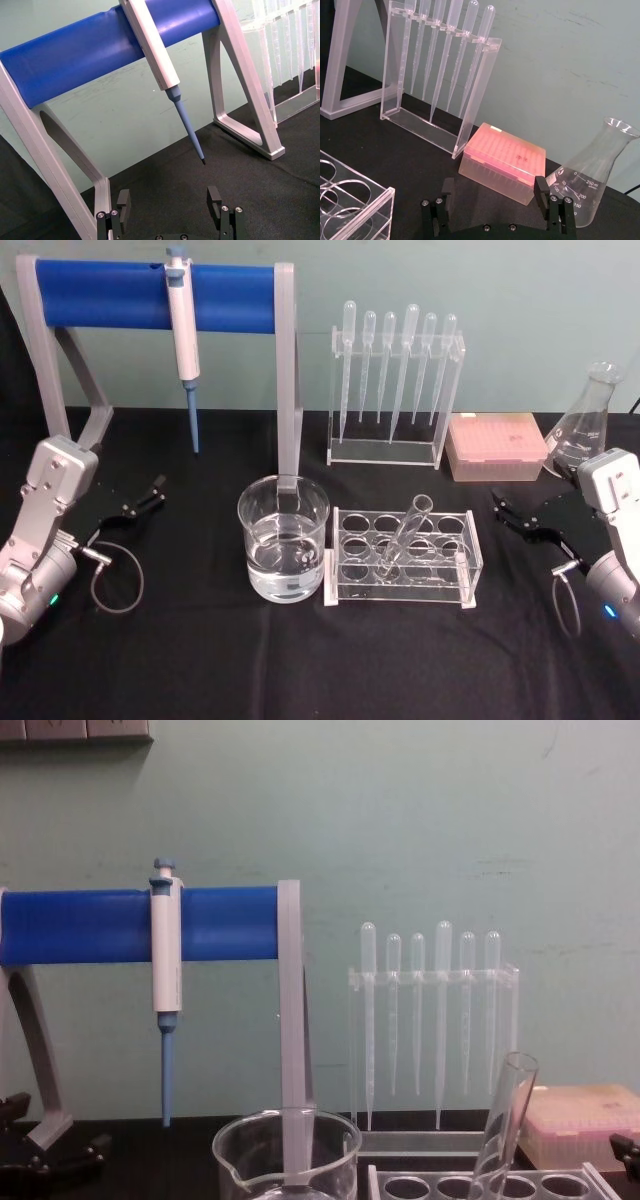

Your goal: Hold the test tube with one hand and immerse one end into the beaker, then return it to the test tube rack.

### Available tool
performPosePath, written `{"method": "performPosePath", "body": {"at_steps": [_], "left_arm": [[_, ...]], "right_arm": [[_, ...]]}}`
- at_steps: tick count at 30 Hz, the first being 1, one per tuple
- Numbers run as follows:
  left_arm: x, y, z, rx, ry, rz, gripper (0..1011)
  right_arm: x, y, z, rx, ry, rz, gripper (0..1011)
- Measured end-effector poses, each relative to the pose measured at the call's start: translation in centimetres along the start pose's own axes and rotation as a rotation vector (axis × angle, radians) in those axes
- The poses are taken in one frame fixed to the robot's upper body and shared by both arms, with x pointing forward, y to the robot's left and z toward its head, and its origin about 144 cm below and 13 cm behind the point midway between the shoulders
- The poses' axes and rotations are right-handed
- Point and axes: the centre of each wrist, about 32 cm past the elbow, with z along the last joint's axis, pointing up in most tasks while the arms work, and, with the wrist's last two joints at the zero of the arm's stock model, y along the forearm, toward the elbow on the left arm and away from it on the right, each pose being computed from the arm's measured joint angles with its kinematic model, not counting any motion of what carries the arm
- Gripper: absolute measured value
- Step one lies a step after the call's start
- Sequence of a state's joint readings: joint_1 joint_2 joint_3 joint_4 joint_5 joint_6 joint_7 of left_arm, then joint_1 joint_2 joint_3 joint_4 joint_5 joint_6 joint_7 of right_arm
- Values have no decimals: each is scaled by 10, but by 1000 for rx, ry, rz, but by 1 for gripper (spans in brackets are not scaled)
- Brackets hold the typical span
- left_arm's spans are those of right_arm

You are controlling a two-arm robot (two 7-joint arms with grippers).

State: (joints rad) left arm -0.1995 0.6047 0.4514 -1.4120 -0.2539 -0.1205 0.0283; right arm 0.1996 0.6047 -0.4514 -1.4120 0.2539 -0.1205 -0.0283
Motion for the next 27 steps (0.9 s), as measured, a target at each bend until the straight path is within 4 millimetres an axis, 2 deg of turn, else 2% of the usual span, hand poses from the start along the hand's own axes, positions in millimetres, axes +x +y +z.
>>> {"method": "performPosePath", "body": {"at_steps": [9, 20, 27], "left_arm": [[0, 0, 0, 0, 0, 0, 1000], [0, 0, 0, 0, 0, 0, 1000], [0, 0, 0, 0, 0, 0, 1000]], "right_arm": [[2, 0, 3, 12, -4, -10, 1003], [20, -8, 31, 112, 33, 21, 1003], [33, -18, 43, 164, 99, 151, 1003]]}}
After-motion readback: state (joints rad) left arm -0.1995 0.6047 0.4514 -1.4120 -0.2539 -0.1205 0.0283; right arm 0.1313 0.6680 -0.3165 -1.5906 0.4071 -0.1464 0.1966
